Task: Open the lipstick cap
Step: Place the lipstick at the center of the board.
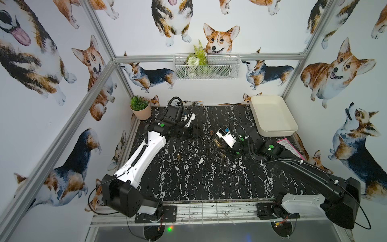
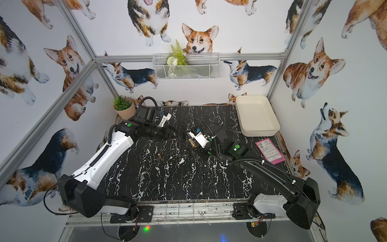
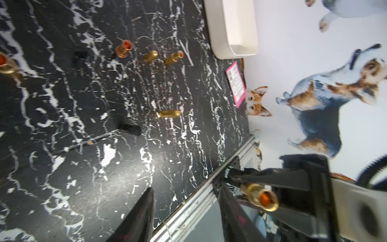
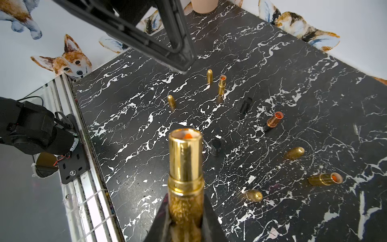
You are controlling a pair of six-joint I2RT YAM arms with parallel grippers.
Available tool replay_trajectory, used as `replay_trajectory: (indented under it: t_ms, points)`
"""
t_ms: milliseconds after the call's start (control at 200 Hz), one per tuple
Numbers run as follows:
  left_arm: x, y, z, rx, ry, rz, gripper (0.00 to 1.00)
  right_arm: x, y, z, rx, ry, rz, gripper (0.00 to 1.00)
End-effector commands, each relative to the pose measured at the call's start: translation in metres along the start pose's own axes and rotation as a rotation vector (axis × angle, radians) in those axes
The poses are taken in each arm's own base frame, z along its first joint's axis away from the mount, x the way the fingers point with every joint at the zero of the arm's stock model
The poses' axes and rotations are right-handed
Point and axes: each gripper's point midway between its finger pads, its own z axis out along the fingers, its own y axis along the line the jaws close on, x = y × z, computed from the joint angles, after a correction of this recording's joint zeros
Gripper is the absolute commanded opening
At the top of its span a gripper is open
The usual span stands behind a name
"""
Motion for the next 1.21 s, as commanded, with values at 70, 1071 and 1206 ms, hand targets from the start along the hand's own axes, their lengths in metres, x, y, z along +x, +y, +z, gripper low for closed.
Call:
replay_trajectory:
  t_ms: [70, 1071, 1206]
  points:
    - [0.006, -0.036, 0.003, 0.143, 0.054, 0.038, 0.54, -0.017, 0.005, 0.006, -0.032, -0.036, -0.009, 0.02]
    - [0.025, -0.049, 0.027, 0.131, 0.172, 0.068, 0.29, -0.020, 0.000, 0.015, -0.010, -0.002, -0.029, 0.02]
    - [0.027, -0.048, 0.028, 0.126, 0.183, 0.067, 0.22, -0.019, 0.000, 0.016, -0.006, 0.003, -0.034, 0.02]
